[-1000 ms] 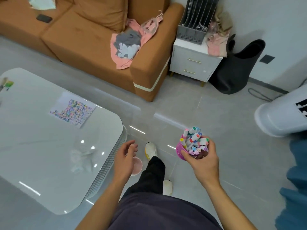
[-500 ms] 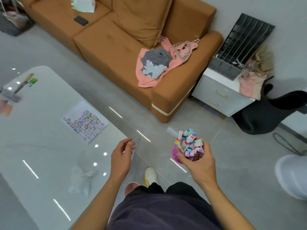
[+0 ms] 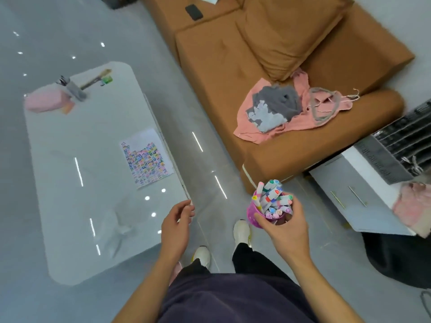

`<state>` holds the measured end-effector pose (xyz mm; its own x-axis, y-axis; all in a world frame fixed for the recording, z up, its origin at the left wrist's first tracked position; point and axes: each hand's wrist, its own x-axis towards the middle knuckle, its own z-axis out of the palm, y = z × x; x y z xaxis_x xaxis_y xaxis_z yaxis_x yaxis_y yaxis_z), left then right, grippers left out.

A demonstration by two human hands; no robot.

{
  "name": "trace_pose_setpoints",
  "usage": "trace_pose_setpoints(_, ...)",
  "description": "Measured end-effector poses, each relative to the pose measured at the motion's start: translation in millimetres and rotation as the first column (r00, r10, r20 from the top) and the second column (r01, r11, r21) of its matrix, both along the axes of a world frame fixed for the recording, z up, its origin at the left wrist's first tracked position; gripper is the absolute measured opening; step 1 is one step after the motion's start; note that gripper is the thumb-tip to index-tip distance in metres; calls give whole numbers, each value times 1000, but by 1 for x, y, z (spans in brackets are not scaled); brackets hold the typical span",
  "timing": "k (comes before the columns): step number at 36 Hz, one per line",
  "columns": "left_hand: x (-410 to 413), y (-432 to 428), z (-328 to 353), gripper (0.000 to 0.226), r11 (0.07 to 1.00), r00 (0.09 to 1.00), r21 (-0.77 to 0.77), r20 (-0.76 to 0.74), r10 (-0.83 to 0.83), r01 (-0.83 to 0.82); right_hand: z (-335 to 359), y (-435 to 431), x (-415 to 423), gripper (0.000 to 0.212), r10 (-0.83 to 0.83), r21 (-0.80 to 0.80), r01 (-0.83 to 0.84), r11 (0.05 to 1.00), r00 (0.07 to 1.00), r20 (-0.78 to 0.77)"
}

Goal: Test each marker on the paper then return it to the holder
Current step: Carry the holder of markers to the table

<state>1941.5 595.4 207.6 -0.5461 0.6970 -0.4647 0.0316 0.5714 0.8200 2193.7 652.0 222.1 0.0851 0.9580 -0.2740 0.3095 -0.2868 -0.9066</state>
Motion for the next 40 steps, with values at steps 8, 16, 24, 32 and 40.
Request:
trace_pose_setpoints(8,19,34,2,20,976,975,-3,47,216,-216,1,86,-1,75,192,-2,-193,981,981,-25)
trace_pose_setpoints(16,6,61,3,36,942,941,1,56,334,-335,-1,147,-29,77,315,19,-315,949,949,12)
trace_pose_setpoints(24,-31,108,-10,17,918,917,-11,47,396,-396,-6,205,-74,77,402,3,-402,916,916,19)
trace_pose_setpoints(32,-87,160,-15,17,880,878,-18,62,475,-475,-13,261,-139,75,446,-17,-446,895,895,0)
trace_pose_setpoints(40,-137,195,-17,17,852,848,-31,83,523,-522,-19,304,-204,70,533,-10,-533,846,846,-15)
